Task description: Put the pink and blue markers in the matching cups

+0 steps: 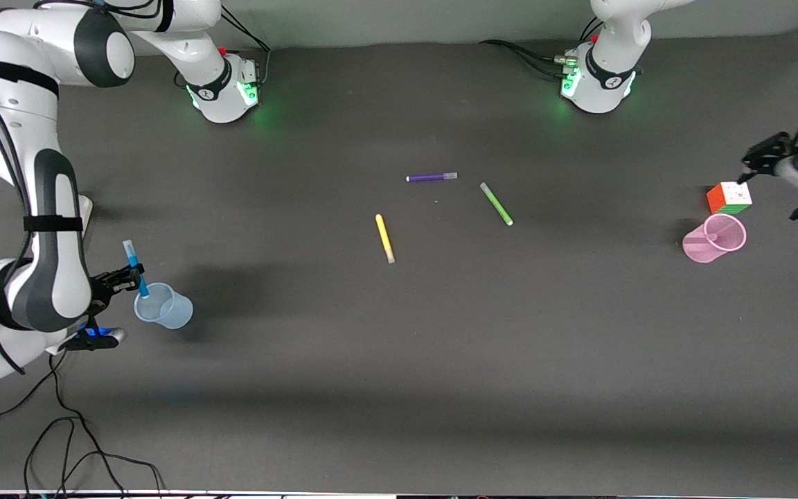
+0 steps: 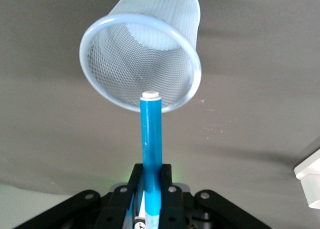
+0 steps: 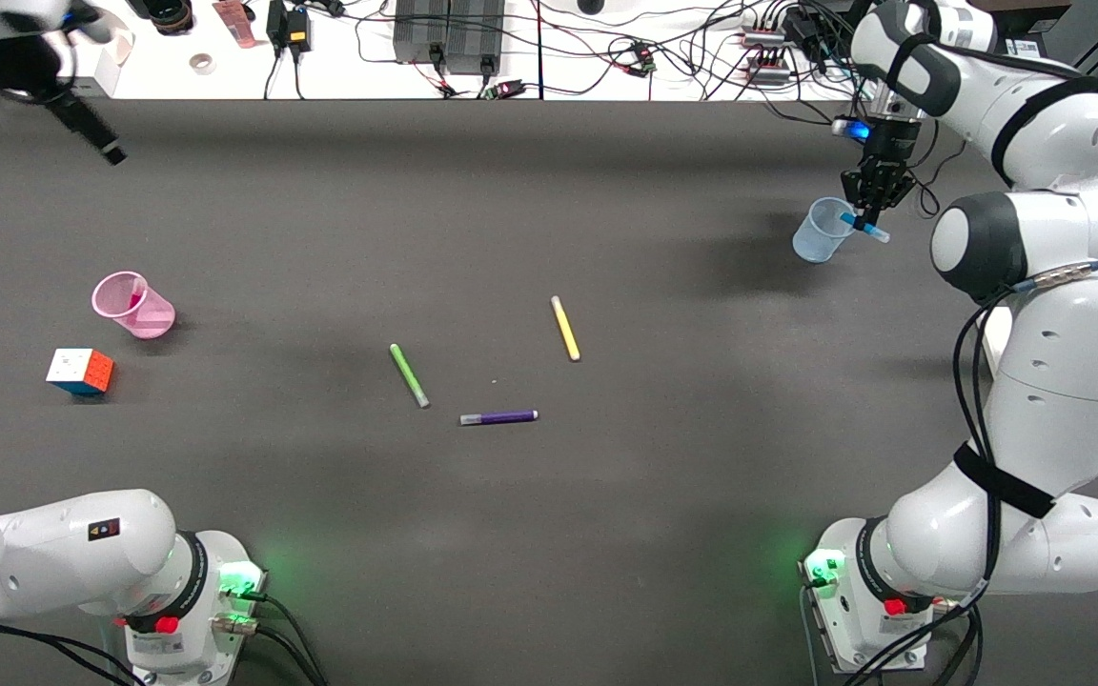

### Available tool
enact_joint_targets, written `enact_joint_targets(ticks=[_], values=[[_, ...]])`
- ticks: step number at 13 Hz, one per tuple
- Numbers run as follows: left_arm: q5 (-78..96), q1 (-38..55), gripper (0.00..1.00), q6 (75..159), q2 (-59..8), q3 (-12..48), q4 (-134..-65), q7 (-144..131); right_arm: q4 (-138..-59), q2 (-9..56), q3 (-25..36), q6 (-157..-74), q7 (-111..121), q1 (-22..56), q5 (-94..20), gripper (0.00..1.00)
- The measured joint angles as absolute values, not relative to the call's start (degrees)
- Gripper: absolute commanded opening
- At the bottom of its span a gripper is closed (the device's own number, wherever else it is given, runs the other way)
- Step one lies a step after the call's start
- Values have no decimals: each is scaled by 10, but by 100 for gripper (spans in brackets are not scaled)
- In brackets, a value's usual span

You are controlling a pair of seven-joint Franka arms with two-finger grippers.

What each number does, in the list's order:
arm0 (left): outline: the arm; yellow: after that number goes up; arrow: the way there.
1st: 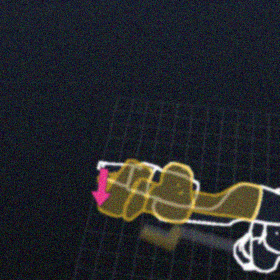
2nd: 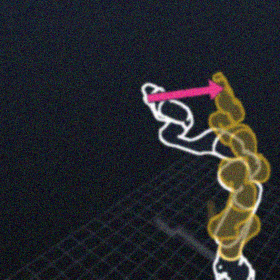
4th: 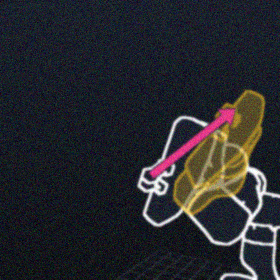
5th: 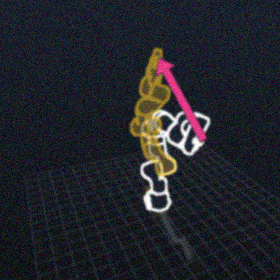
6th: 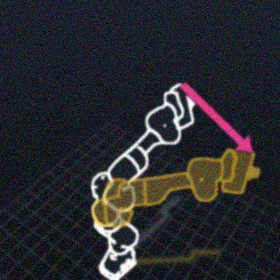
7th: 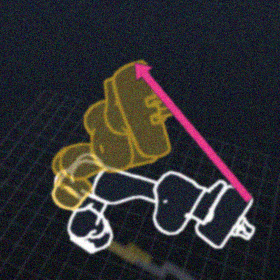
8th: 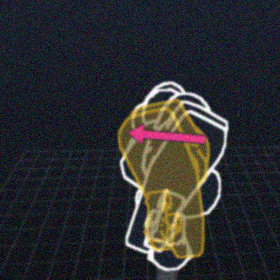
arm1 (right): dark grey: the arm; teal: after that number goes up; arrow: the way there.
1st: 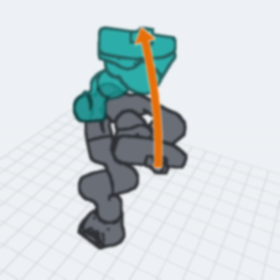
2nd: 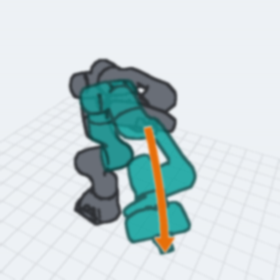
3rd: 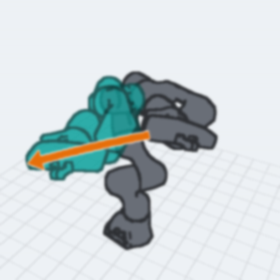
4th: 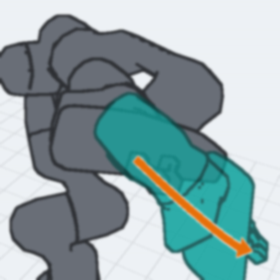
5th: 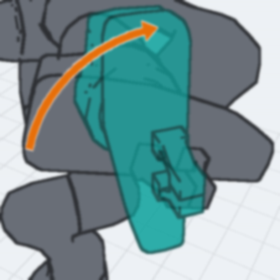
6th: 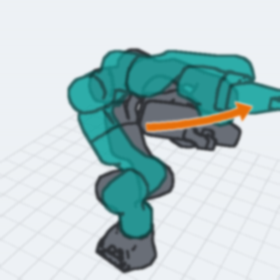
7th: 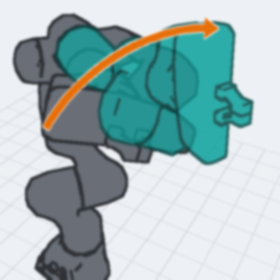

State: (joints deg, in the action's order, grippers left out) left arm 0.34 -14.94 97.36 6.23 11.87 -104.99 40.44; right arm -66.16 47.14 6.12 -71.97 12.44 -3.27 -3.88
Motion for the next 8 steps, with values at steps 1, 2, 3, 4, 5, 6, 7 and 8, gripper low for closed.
enact_joint_targets(ticks=[1, 2, 3, 4, 5, 6, 7, 8], values=[[-5, -148, 100, 962, 62, 146, -1036, 346, -657, 477, 60, -720, 125, -33, -40, 12], [-12, -148, 100, 954, 61, 170, -1025, 289, -651, 483, 59, -720, 125, -33, -41, 12], [-21, -147, 100, 951, 60, 191, -1016, 240, -645, 488, 58, -720, 125, -33, -43, 12], [-31, -147, 100, 951, 58, 210, -1009, 196, -640, 493, 58, -721, 125, -33, -43, 12], [-38, -147, 100, 951, 52, 227, -1000, 155, -634, 498, 58, -723, 125, -33, -43, 12], [-40, -147, 100, 948, 43, 244, -988, 106, -632, 501, 58, -729, 125, -33, -43, 12], [-41, -147, 100, 932, 32, 260, -972, 60, -630, 504, 58, -733, 125, -33, -44, 12], [-43, -147, 100, 915, 24, 271, -959, 36, -629, 506, 58, -736, 125, -33, -44, 14]])
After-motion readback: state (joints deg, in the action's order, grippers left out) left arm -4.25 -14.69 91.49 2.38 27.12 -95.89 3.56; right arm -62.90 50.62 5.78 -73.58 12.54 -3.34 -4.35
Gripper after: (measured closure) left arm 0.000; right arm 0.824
